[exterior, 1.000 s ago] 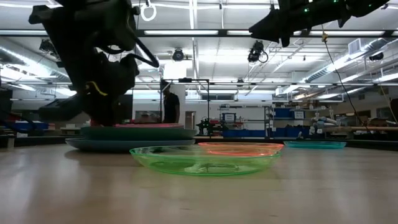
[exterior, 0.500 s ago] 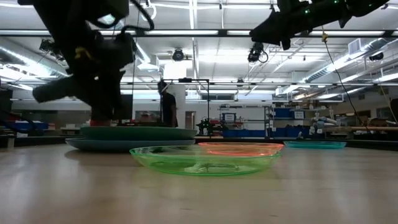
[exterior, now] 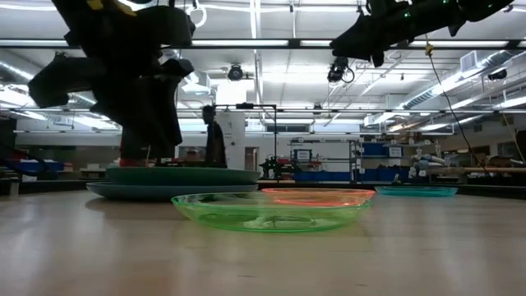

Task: Stack plastic plates
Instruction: Stack the transparent green plate on the transparent pink plate

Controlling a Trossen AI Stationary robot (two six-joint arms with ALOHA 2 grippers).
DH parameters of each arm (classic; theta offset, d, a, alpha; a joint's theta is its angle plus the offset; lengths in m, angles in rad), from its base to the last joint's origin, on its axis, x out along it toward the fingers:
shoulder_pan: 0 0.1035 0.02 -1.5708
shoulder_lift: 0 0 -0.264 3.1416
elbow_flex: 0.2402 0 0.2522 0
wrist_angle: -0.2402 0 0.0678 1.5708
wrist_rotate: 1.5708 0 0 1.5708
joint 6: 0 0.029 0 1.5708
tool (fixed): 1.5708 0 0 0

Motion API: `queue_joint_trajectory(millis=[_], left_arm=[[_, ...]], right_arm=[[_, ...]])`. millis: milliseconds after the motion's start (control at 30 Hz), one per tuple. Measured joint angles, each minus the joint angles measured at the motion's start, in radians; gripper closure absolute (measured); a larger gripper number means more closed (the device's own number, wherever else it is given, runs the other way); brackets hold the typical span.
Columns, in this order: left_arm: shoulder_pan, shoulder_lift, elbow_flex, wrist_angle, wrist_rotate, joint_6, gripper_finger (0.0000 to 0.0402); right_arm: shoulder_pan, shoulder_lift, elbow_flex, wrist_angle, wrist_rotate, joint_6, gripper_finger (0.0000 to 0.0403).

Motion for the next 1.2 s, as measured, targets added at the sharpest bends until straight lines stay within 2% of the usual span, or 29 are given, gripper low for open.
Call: queue_joint_trajectory(millis=[133, 433, 633, 833, 967, 1200], left_arm=[[-0.048, 0.042, 0.000, 0.064, 0.000, 0.121, 0.0278], [-0.110, 0.152, -0.001, 0.227, -0.030, 0.621, 0.0279], [-0.104, 0.185, -0.001, 0.329, -0.050, 0.802, 0.0279], [-0.099, 0.185, -0.001, 0.320, -0.047, 0.863, 0.0279], [-0.097, 0.195, -0.001, 0.318, 0.033, 0.875, 0.0279], [-0.097, 0.207, -0.001, 0.342, 0.035, 0.932, 0.0279]], right_arm=[[0.000, 0.000, 0.000, -0.024, 0.000, 0.017, 0.0245], [0.023, 0.000, 0.000, -0.050, 0.000, 0.039, 0.0245], [0.046, 0.000, 0.000, -0.066, 0.000, 0.039, 0.0245], [0.055, 0.000, 0.000, -0.068, 0.007, 0.039, 0.0245], [0.055, 0.000, 0.000, -0.068, 0.008, 0.039, 0.0245], [0.056, 0.000, 0.000, -0.067, 0.009, 0.039, 0.0245]])
